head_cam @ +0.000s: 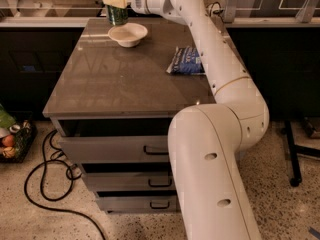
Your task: Place green can into paper bowl
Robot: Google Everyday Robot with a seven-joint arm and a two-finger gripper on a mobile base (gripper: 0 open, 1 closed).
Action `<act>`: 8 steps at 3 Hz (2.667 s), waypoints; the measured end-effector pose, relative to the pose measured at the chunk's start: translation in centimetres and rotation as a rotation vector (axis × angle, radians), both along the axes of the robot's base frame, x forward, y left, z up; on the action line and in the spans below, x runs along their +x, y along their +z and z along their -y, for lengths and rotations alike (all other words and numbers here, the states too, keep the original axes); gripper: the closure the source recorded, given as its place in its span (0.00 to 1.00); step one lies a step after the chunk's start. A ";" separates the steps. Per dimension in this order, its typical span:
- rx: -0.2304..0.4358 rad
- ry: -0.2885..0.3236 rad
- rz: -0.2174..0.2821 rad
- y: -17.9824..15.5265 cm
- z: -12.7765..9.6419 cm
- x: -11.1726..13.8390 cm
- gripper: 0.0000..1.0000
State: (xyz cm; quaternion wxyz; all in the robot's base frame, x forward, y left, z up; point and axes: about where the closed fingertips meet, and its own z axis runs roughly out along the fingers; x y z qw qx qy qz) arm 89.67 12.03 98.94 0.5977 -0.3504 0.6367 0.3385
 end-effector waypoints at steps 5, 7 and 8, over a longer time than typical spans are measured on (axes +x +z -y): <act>-0.031 -0.304 -0.027 -4.7 1.0 6.2 1.00; -0.068 -0.347 -0.037 -7.1 3.0 6.3 1.00; -0.066 -0.347 -0.049 -8.6 2.6 6.1 1.00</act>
Offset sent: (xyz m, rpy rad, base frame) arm 0.0403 0.0071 -0.0157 -0.0153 0.0010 -0.2191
